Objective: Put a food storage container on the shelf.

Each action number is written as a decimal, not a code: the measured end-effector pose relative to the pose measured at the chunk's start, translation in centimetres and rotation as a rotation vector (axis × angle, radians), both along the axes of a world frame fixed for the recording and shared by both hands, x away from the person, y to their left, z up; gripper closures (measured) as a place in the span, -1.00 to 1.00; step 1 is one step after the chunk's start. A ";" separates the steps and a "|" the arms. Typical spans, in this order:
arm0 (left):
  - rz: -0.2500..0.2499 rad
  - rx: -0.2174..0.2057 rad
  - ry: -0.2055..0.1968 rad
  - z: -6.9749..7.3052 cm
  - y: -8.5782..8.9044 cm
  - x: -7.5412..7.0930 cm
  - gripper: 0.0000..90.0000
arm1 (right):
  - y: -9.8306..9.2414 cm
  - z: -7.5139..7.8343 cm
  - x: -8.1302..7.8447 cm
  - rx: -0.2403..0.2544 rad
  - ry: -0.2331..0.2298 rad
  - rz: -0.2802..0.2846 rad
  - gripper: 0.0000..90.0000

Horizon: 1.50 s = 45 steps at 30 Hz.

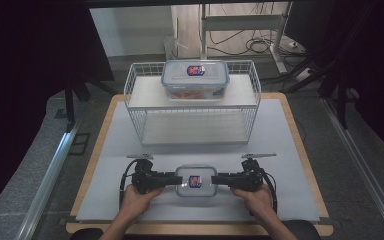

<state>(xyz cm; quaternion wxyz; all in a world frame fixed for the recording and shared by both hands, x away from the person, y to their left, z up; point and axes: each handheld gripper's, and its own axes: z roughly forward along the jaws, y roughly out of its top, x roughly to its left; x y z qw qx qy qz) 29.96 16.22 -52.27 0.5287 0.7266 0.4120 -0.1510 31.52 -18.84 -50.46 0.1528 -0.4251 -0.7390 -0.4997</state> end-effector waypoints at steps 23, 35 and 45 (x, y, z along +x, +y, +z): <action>-0.017 -0.017 -0.092 4.7 0.7 1.6 0.28 | 0.2 4.7 1.7 0.007 -0.074 0.025 0.30; 0.004 -0.011 -0.119 8.1 0.8 3.1 0.28 | 0.4 7.7 3.5 0.026 -0.103 0.022 0.30; 0.025 -0.014 -0.137 11.0 1.1 4.2 0.28 | 0.6 10.4 5.1 0.050 -0.138 0.017 0.30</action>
